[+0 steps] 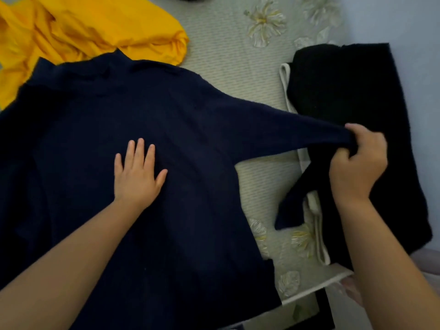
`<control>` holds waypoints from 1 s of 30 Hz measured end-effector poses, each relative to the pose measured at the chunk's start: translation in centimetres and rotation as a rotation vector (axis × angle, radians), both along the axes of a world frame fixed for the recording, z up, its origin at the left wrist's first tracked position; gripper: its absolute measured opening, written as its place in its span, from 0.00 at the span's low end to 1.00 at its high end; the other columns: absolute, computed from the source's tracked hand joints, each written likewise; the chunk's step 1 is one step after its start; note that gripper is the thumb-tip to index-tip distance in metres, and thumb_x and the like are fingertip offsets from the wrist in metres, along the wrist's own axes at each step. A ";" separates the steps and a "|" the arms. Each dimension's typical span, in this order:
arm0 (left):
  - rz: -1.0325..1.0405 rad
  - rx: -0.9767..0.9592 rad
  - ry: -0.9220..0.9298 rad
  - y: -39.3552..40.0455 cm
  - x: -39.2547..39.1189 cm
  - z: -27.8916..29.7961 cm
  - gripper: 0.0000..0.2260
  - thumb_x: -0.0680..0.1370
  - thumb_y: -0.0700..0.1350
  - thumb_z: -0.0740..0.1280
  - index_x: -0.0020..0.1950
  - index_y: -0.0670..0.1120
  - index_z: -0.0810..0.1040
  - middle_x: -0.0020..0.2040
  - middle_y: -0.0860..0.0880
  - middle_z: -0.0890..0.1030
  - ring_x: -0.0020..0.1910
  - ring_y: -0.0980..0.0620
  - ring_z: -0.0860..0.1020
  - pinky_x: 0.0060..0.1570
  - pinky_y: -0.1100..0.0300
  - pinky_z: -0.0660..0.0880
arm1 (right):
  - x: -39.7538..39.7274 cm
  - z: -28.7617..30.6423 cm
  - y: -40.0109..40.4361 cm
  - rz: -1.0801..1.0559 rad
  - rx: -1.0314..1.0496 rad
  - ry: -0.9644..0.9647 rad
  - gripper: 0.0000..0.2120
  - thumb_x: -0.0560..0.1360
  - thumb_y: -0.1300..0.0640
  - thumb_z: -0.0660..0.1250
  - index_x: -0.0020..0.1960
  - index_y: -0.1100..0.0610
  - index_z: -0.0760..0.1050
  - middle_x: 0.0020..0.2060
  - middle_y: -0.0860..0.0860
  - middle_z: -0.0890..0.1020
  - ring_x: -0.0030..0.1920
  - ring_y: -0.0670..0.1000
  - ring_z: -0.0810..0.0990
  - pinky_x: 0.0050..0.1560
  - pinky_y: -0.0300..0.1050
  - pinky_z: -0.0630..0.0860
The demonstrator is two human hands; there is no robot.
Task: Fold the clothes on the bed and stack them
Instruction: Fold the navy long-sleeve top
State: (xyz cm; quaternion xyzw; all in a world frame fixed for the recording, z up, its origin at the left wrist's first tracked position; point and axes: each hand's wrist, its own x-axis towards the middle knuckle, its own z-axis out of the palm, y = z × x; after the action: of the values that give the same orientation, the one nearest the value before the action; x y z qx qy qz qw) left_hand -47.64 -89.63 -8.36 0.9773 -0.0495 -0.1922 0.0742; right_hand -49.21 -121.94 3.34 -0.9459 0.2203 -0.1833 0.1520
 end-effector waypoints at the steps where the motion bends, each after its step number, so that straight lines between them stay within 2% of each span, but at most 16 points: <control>1: -0.003 -0.012 -0.016 -0.4 -0.2 0.3 0.28 0.79 0.53 0.56 0.75 0.42 0.52 0.76 0.42 0.51 0.75 0.45 0.46 0.71 0.46 0.44 | 0.5 0.2 -0.6 -0.032 -0.003 0.006 0.18 0.67 0.69 0.58 0.54 0.68 0.76 0.46 0.69 0.76 0.45 0.63 0.75 0.48 0.47 0.66; 6: 0.000 -0.006 0.015 -1.6 -1.3 0.7 0.27 0.80 0.52 0.52 0.75 0.43 0.48 0.76 0.45 0.48 0.75 0.48 0.45 0.72 0.50 0.44 | -0.3 -3.2 -1.7 -0.101 0.179 0.372 0.19 0.74 0.67 0.59 0.64 0.62 0.72 0.55 0.67 0.75 0.53 0.64 0.75 0.53 0.49 0.68; 8: 0.001 0.012 0.042 -1.3 -1.6 0.5 0.26 0.81 0.53 0.50 0.75 0.44 0.47 0.76 0.46 0.46 0.75 0.49 0.43 0.72 0.51 0.44 | 0.3 -3.2 -1.2 -0.178 0.393 0.312 0.20 0.76 0.67 0.57 0.67 0.60 0.69 0.57 0.65 0.75 0.55 0.64 0.75 0.60 0.51 0.69; 10: 0.037 -0.032 0.034 -0.6 -1.9 1.1 0.26 0.81 0.51 0.52 0.75 0.43 0.49 0.76 0.45 0.48 0.75 0.49 0.44 0.72 0.51 0.44 | 1.4 -2.5 0.4 -0.175 0.409 0.178 0.20 0.76 0.68 0.57 0.67 0.62 0.69 0.60 0.65 0.73 0.59 0.63 0.73 0.63 0.40 0.63; 12: 0.116 -0.096 -0.011 0.5 -2.4 2.1 0.25 0.80 0.49 0.55 0.74 0.42 0.53 0.76 0.44 0.51 0.75 0.48 0.46 0.72 0.51 0.45 | 2.8 -1.1 3.9 0.001 0.309 0.013 0.20 0.73 0.72 0.57 0.63 0.66 0.71 0.61 0.69 0.71 0.62 0.65 0.71 0.62 0.35 0.59; 13: 0.166 -0.124 -0.040 1.2 -2.7 2.8 0.24 0.80 0.47 0.56 0.74 0.41 0.55 0.75 0.43 0.53 0.75 0.47 0.48 0.72 0.50 0.46 | 3.3 -0.5 6.2 0.148 0.256 -0.076 0.19 0.70 0.74 0.57 0.60 0.69 0.73 0.59 0.72 0.70 0.60 0.69 0.72 0.62 0.39 0.62; 15: 0.281 -0.165 -0.102 3.4 -3.7 4.2 0.23 0.80 0.44 0.58 0.73 0.38 0.58 0.74 0.41 0.56 0.74 0.45 0.51 0.71 0.49 0.49 | 3.6 -0.2 11.0 0.489 0.104 -0.192 0.18 0.67 0.74 0.56 0.54 0.72 0.76 0.52 0.75 0.74 0.52 0.74 0.75 0.55 0.59 0.72; 17: 0.405 -0.188 -0.150 6.1 -5.2 5.3 0.22 0.79 0.41 0.59 0.71 0.36 0.59 0.73 0.39 0.58 0.74 0.43 0.53 0.71 0.48 0.51 | 2.9 -0.7 15.6 0.821 -0.042 -0.197 0.16 0.68 0.74 0.57 0.52 0.71 0.78 0.52 0.72 0.76 0.52 0.74 0.75 0.53 0.71 0.67; 18: 0.458 -0.188 -0.164 7.5 -6.2 5.7 0.22 0.79 0.40 0.59 0.71 0.35 0.60 0.73 0.38 0.59 0.73 0.42 0.55 0.70 0.48 0.52 | 2.2 -1.4 17.6 1.025 -0.114 -0.069 0.15 0.70 0.73 0.59 0.55 0.69 0.77 0.58 0.70 0.74 0.57 0.73 0.73 0.58 0.70 0.63; 20: 0.541 -0.172 -0.168 10.1 -8.4 6.3 0.21 0.78 0.38 0.60 0.69 0.33 0.62 0.71 0.35 0.62 0.72 0.39 0.57 0.70 0.48 0.55 | 0.2 -3.4 19.8 1.360 -0.302 0.483 0.21 0.75 0.68 0.58 0.68 0.64 0.67 0.73 0.62 0.57 0.72 0.66 0.54 0.69 0.63 0.47; 21: 0.563 -0.167 -0.166 11.0 -9.5 6.5 0.20 0.77 0.36 0.62 0.68 0.32 0.64 0.70 0.34 0.64 0.71 0.37 0.60 0.69 0.47 0.56 | -0.9 -4.8 19.8 1.418 -0.375 0.713 0.24 0.77 0.66 0.56 0.72 0.60 0.60 0.75 0.57 0.47 0.74 0.61 0.43 0.70 0.61 0.39; 23: 0.556 -0.164 -0.169 12.2 -11.3 6.5 0.19 0.74 0.32 0.65 0.64 0.29 0.68 0.64 0.31 0.69 0.65 0.33 0.66 0.65 0.43 0.62 | -2.1 -6.5 19.1 1.422 -0.438 0.931 0.26 0.77 0.64 0.57 0.73 0.56 0.57 0.75 0.52 0.43 0.74 0.56 0.37 0.71 0.59 0.35; 25: 0.507 -0.162 -0.172 12.6 -12.0 6.4 0.17 0.70 0.29 0.69 0.58 0.29 0.73 0.56 0.30 0.74 0.57 0.30 0.72 0.58 0.39 0.68 | -2.9 -6.8 17.9 1.379 -0.382 0.905 0.26 0.74 0.64 0.62 0.71 0.57 0.63 0.75 0.55 0.52 0.75 0.56 0.46 0.73 0.55 0.44; 26: 0.466 -0.155 -0.192 12.5 -11.9 6.3 0.16 0.68 0.28 0.70 0.55 0.29 0.75 0.53 0.30 0.76 0.53 0.29 0.74 0.54 0.38 0.70 | -3.0 -6.6 17.3 1.361 -0.378 0.820 0.26 0.69 0.64 0.69 0.66 0.59 0.70 0.71 0.59 0.63 0.73 0.58 0.58 0.71 0.55 0.56; 28: 0.367 -0.133 -0.263 12.3 -11.0 6.1 0.14 0.66 0.30 0.72 0.51 0.30 0.77 0.48 0.31 0.78 0.48 0.30 0.77 0.49 0.38 0.73 | -2.6 -6.9 15.6 1.258 -0.394 0.572 0.27 0.54 0.66 0.78 0.53 0.61 0.80 0.55 0.60 0.80 0.57 0.60 0.78 0.54 0.56 0.75; 30: 0.300 -0.117 -0.302 11.9 -9.1 5.8 0.14 0.66 0.33 0.72 0.51 0.31 0.78 0.49 0.32 0.79 0.49 0.32 0.78 0.49 0.39 0.74 | -1.6 -6.7 14.6 1.080 -0.402 0.556 0.29 0.50 0.67 0.80 0.51 0.62 0.81 0.50 0.61 0.82 0.50 0.61 0.82 0.45 0.57 0.78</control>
State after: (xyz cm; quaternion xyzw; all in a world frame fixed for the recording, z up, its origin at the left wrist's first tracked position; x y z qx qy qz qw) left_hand -56.76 -77.72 -2.55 0.9854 0.0750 -0.0273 0.1503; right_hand -50.77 -107.38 -3.39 -0.9460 -0.2948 0.1335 -0.0202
